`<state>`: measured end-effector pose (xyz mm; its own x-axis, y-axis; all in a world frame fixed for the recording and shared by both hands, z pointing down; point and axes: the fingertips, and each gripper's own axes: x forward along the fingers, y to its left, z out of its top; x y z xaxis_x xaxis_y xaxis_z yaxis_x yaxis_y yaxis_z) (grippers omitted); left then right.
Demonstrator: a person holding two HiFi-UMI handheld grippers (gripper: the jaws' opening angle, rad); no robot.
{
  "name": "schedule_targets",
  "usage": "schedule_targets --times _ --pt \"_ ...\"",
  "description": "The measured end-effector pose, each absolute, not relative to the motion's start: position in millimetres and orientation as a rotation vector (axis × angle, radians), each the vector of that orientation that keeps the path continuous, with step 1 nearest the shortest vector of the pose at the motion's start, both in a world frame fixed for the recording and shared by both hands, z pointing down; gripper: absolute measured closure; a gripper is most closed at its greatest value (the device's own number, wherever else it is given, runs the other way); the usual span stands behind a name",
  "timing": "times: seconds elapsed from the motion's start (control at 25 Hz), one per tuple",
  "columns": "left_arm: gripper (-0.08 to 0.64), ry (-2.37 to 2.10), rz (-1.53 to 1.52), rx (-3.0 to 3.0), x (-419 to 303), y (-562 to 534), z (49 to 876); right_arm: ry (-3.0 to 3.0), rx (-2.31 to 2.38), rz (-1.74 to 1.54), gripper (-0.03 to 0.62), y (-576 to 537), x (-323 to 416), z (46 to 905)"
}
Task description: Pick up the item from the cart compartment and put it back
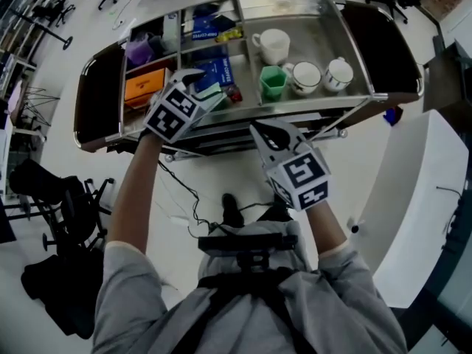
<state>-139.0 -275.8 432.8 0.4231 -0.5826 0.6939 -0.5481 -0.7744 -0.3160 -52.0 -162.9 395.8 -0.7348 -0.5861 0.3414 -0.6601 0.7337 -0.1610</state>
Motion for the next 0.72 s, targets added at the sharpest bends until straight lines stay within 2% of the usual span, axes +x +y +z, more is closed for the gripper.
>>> schedule_targets --times 0.28,0.72 --pt "0.308 0.777 -1.665 -2.436 -139 -311 471 -2.661 0.979 0.439 0.583 -160 -48 404" --pt "0.308 0.545 -1.921 -2.306 -137 -337 529 -2.632 1.037 0.479 0.583 -169 -27 412"
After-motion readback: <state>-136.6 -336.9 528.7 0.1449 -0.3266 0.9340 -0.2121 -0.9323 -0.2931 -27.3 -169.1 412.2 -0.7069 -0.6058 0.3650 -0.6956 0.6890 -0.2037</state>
